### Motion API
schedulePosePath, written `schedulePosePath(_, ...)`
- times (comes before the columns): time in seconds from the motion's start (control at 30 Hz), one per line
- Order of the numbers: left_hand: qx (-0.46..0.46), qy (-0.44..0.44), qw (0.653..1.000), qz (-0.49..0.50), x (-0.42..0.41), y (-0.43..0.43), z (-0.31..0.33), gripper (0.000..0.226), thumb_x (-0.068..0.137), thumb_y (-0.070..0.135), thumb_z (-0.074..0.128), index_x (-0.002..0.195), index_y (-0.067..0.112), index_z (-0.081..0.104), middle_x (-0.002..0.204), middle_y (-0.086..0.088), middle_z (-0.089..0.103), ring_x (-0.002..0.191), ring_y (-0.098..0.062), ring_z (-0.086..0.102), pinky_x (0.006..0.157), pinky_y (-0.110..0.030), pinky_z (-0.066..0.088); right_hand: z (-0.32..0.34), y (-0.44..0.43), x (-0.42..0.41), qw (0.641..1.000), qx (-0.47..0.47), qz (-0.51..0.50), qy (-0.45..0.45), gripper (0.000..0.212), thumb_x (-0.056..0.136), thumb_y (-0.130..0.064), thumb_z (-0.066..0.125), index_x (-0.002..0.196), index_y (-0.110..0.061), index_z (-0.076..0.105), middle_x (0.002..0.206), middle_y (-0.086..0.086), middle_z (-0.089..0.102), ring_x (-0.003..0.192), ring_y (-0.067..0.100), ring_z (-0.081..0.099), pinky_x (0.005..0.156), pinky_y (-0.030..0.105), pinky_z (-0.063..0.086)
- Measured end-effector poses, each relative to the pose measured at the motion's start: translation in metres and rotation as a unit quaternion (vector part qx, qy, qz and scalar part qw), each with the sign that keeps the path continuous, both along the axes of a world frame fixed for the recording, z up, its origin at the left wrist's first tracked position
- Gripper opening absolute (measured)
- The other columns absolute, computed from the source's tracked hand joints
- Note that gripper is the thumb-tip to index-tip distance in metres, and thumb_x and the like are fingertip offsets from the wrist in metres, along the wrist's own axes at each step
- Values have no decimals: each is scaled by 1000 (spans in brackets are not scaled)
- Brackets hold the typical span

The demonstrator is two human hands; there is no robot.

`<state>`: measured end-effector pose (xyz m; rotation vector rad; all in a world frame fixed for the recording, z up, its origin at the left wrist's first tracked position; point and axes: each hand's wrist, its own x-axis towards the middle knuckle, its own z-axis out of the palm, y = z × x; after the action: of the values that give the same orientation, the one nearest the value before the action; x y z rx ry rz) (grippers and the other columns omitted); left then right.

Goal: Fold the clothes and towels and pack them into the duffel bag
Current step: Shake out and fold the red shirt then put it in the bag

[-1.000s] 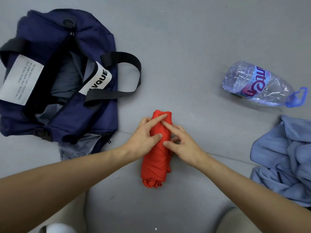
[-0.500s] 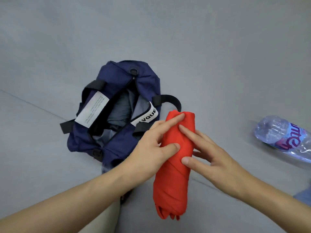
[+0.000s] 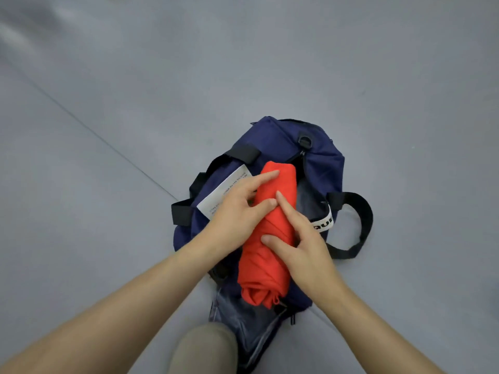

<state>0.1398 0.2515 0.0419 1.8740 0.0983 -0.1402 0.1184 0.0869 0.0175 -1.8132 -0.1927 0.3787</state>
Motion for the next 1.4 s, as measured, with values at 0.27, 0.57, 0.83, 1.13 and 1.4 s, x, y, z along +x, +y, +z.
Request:
schedulePosePath(0.27,520,-94,847,-58,19,71,-39,46,88,27,69,131,41,62,163,-13,24,135,-42,39,101,-55,44,-32,3,18,993,-6,-110,47,63,89,-27,73,135,-60,48,145,-13,49,133,4,48,115,40,39)
schedulePosePath(0.57,493,-96,865,-24,19,86,-31,51,99,15,53,145,36,48,129,-7,54,87,-40,62,62,-41,49,-40,12,22,987,-106,-48,108,75,88,-16,58,148,-53,34,164,-2,23,149,6,18,115,23,16)
schedulePosePath(0.83,421,-98,902,20,24,83,-24,46,101,13,53,145,28,52,135,-4,52,103,-33,61,73,-31,35,-26,29,31,996,-30,-71,46,73,91,-8,55,135,-65,43,163,-6,22,147,5,28,118,42,33)
schedulePosePath(1.13,375,-134,917,26,24,72,-23,44,100,10,53,142,23,54,132,0,50,86,-26,59,71,-29,40,-46,54,83,974,-223,-20,-23,58,104,-23,45,154,-46,25,167,9,9,149,25,22,114,29,26)
schedulePosePath(1.4,335,-142,930,48,24,68,-24,44,99,7,56,140,23,58,129,0,53,84,-22,57,72,-35,48,-43,43,62,950,-304,56,-46,96,84,-76,52,154,-49,-7,162,-10,-27,150,28,15,116,46,31)
